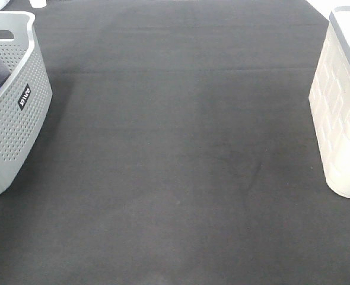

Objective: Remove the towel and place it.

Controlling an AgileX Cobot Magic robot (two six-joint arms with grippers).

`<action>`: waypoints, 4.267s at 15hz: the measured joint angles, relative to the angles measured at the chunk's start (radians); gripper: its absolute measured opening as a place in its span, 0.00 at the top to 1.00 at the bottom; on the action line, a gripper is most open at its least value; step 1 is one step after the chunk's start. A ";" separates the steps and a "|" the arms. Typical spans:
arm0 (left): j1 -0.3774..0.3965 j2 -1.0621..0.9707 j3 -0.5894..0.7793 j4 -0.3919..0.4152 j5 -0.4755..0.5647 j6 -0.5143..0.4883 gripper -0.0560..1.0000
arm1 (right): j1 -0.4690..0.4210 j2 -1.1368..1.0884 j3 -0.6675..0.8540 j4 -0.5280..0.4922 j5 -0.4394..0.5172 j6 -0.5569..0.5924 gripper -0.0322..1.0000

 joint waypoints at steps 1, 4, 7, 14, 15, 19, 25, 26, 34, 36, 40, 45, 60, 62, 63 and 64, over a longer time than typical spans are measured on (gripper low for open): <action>-0.032 0.000 -0.026 -0.004 -0.002 0.000 0.95 | 0.000 0.030 0.000 0.051 -0.007 -0.040 0.20; -0.170 0.032 -0.124 -0.004 -0.007 -0.001 0.95 | 0.000 0.105 -0.001 0.133 -0.023 -0.140 0.21; -0.325 0.122 -0.239 0.036 -0.008 -0.041 0.95 | 0.000 0.173 -0.001 0.235 -0.093 -0.243 0.22; -0.607 0.277 -0.320 0.235 -0.009 -0.141 0.95 | 0.000 0.348 -0.002 0.526 -0.147 -0.531 0.29; -0.634 0.298 -0.320 0.248 -0.009 -0.151 0.95 | 0.000 0.380 -0.002 0.556 -0.154 -0.569 0.30; -0.695 0.353 -0.325 0.263 -0.016 -0.187 0.95 | 0.000 0.492 -0.002 0.675 -0.173 -0.699 0.31; -0.738 0.402 -0.325 0.260 -0.029 -0.208 0.95 | 0.001 0.563 -0.002 0.824 -0.121 -0.854 0.31; -0.738 0.402 -0.325 0.260 -0.030 -0.208 0.95 | 0.018 0.570 -0.002 0.837 -0.119 -0.863 0.31; -0.738 0.402 -0.325 0.218 -0.032 -0.209 0.95 | 0.428 0.804 -0.006 1.037 -0.337 -1.069 0.31; -0.738 0.402 -0.325 0.211 -0.032 -0.209 0.95 | 0.521 0.895 -0.042 1.136 -0.376 -1.172 0.31; -0.738 0.402 -0.325 0.211 -0.032 -0.211 0.95 | 0.573 1.055 -0.118 1.186 -0.448 -1.279 0.31; -0.738 0.402 -0.325 0.230 0.007 -0.211 0.95 | 0.573 1.148 -0.152 1.188 -0.554 -1.359 0.31; -0.738 0.402 -0.325 0.246 0.018 -0.208 0.95 | 0.574 1.339 -0.324 1.177 -0.536 -1.328 0.31; -0.738 0.402 -0.325 0.253 0.018 -0.208 0.95 | 0.574 1.339 -0.324 1.083 -0.540 -1.215 0.31; -0.738 0.402 -0.325 0.255 0.018 -0.208 0.95 | 0.574 1.339 -0.324 1.050 -0.543 -1.160 0.31; -0.738 0.402 -0.325 0.256 0.018 -0.208 0.95 | 0.574 1.339 -0.324 1.028 -0.543 -1.129 0.31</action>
